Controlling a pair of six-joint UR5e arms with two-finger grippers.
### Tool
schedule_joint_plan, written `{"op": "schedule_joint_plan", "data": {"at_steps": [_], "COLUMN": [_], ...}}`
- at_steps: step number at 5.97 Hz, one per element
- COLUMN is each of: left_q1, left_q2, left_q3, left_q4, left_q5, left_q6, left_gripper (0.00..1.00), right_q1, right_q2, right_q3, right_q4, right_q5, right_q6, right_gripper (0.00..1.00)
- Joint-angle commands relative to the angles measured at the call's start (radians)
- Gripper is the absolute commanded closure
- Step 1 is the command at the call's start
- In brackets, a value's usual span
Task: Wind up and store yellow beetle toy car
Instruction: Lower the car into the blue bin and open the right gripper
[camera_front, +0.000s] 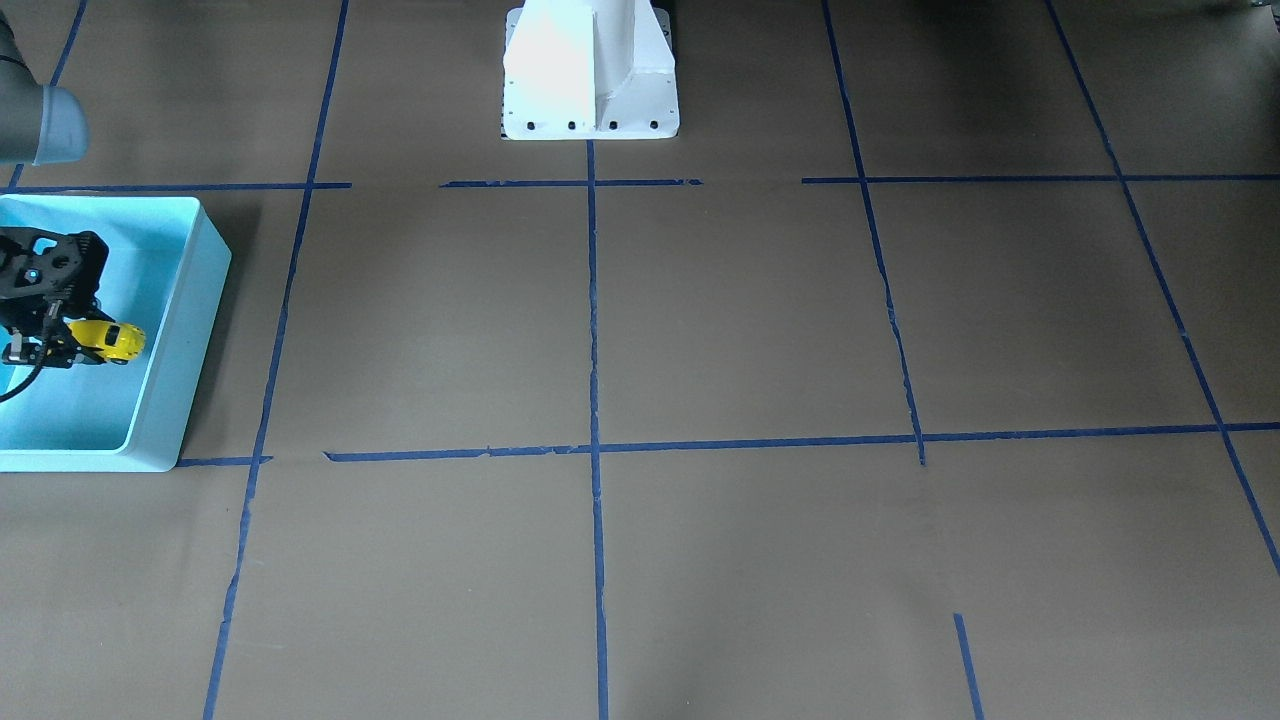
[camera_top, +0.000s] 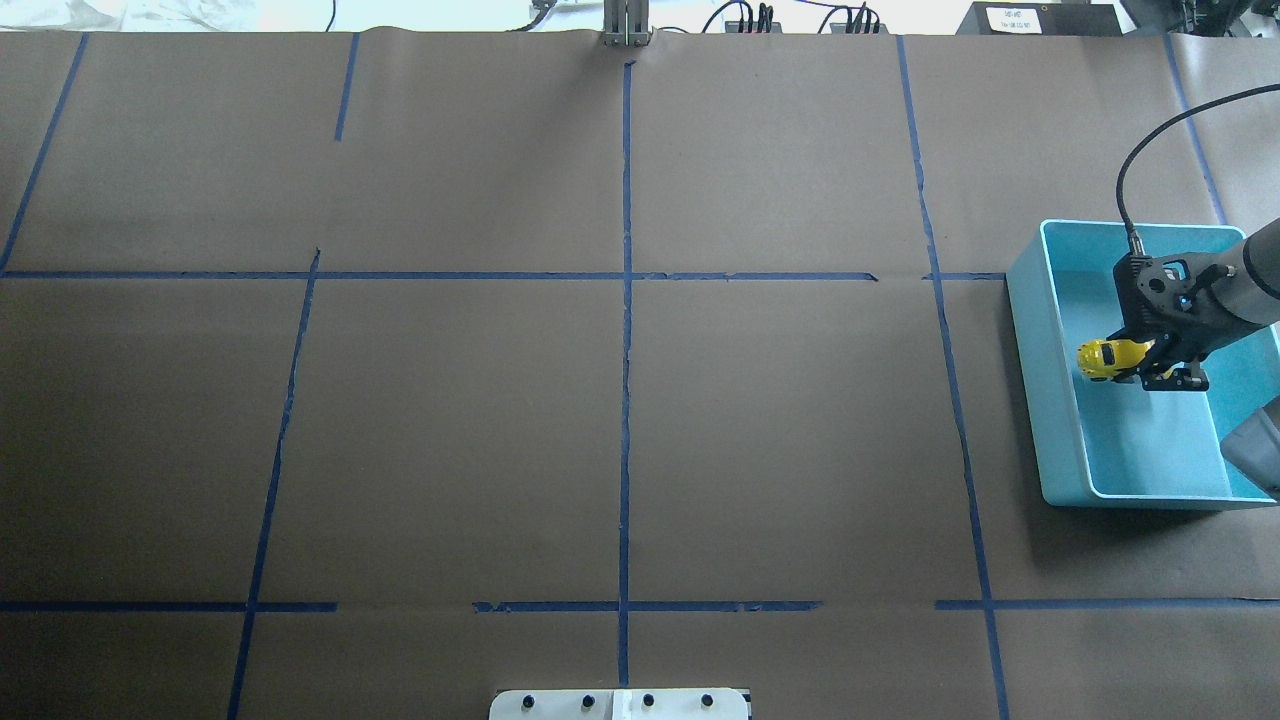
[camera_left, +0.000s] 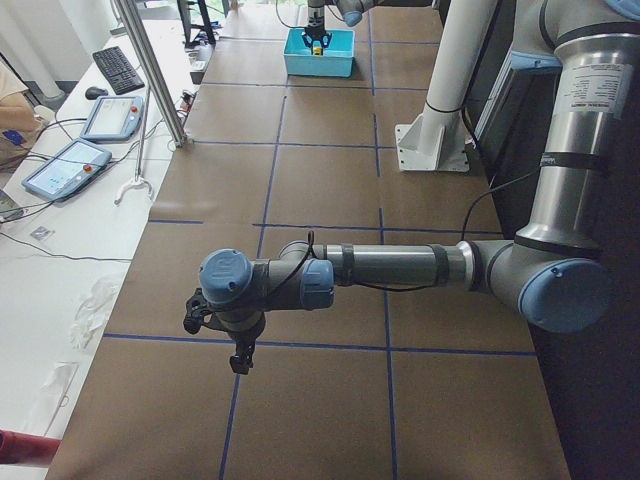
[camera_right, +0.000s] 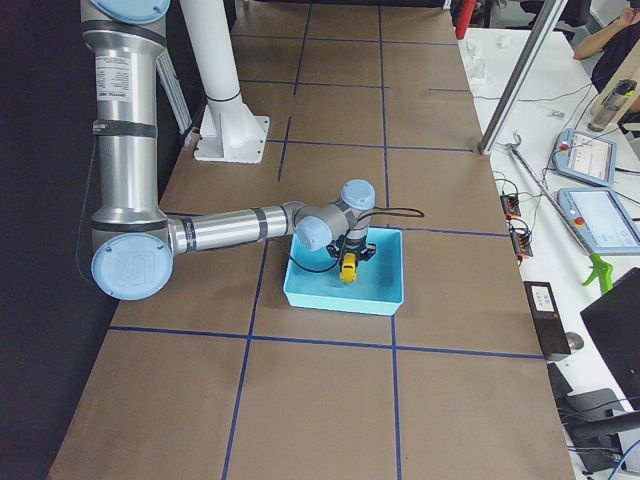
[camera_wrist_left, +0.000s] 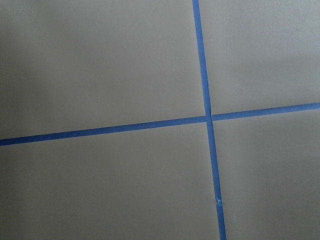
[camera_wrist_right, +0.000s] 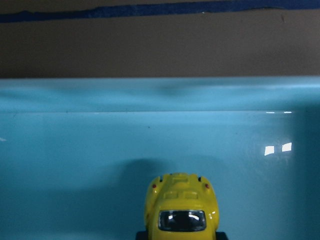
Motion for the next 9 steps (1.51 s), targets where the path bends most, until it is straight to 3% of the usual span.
{"op": "schedule_joint_plan", "data": {"at_steps": [1,2,4,5,6,9], "left_q1": [0.000,0.000,0.000,0.000,0.000,0.000], "left_q2": [0.001,0.001,0.001,0.001,0.001,0.001], "left_q3": [0.000,0.000,0.000,0.000,0.000,0.000], "left_q4": [0.000,0.000,0.000,0.000,0.000,0.002], "left_q5": [0.000,0.000,0.000,0.000,0.000,0.000], "left_q6": [0.000,0.000,0.000,0.000,0.000,0.000], "left_gripper": [0.00,0.00,0.00,0.00,0.00,0.00], "right_q1": [-0.029,-0.029,-0.038,-0.038,-0.038,0.036], "right_q2": [0.001,0.001,0.006,0.006,0.006,-0.006], "right_q3": [-0.006,-0.009,-0.015,-0.014,-0.012,0.070], "right_q4": [0.010,0.010,0.010,0.010,0.022,0.028], "right_q5": [-0.008,-0.008,-0.007,-0.004,-0.004,0.036], "right_q6": [0.022,0.024,0.038,0.036,0.036,0.016], "right_gripper": [0.98,0.92,0.22,0.06,0.00,0.00]}}
